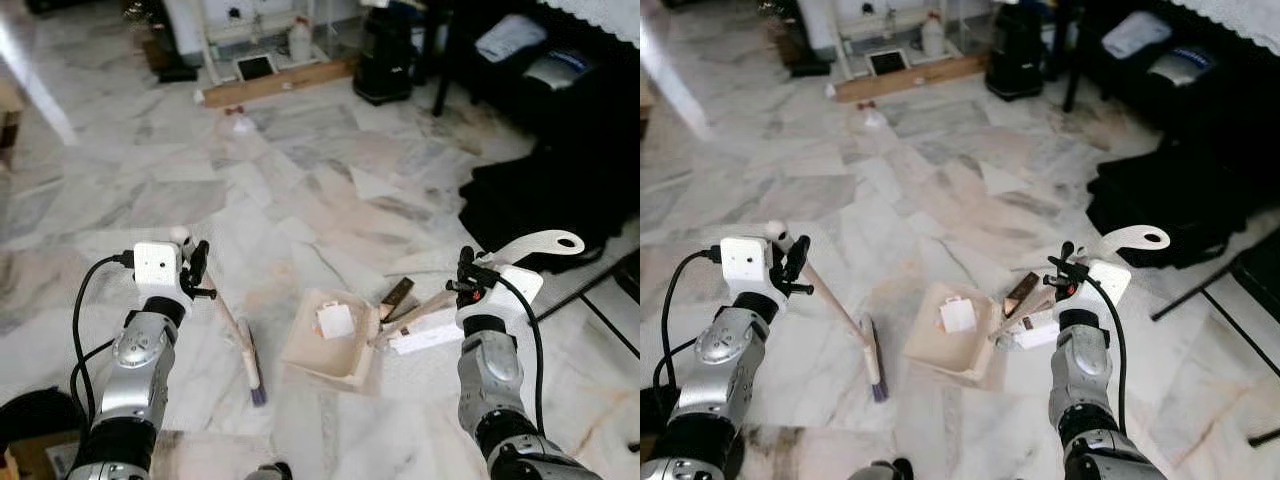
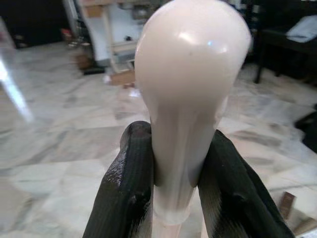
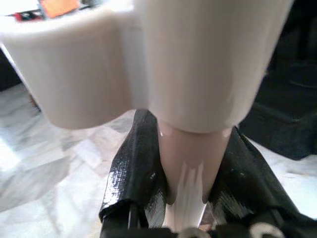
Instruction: Sweep floor
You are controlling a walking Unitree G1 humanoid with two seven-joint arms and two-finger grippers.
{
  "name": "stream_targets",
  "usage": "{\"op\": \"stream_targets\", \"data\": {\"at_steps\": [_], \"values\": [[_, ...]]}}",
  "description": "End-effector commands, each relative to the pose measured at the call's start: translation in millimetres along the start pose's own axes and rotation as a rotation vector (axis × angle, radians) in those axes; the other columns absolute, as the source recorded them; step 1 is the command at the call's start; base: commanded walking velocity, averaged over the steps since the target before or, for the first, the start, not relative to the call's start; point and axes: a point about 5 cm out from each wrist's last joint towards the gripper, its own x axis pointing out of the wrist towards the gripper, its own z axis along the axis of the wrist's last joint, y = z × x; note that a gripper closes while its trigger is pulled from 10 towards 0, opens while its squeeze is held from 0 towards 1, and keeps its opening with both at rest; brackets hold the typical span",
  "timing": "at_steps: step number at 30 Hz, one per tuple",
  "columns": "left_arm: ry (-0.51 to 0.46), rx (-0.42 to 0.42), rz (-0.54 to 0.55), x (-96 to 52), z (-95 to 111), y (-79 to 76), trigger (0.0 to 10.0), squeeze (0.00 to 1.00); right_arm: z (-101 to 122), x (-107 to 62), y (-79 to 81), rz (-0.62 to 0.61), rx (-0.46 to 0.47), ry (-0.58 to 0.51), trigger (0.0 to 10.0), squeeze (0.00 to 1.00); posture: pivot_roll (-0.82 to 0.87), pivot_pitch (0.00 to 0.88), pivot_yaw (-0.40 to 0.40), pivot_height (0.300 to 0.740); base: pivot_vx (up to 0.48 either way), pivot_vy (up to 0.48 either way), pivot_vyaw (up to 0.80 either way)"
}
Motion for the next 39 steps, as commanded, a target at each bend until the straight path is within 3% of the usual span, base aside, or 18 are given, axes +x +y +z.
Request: {"op": "stream_targets", "data": {"at_steps": [1, 22, 39], "values": [[-0.043, 0.044, 0.014, 2.8, 11.1, 6.5, 10.0, 0.0, 8.1, 4.5, 2.5, 0.002, 0.019, -0.041, 10.0, 0.0, 0.07, 0.095, 0.068, 0.74, 0.0, 0.0, 0.74], [-0.041, 0.052, 0.009, 5.1, 10.7, 1.9, 10.0, 0.0, 4.6, 3.2, 3.3, 0.002, 0.014, -0.019, 10.0, 0.0, 0.06, 0.083, 0.07, 0.74, 0.0, 0.0, 0.65], [-0.027, 0.019, -0.007, 0.8, 3.7, -5.8, 10.0, 0.0, 0.5, 1.9, 10.6, 0.038, 0.019, 0.001, 10.0, 0.0, 0.06, 0.015, 0.047, 0.74, 0.0, 0.0, 0.8]]}}
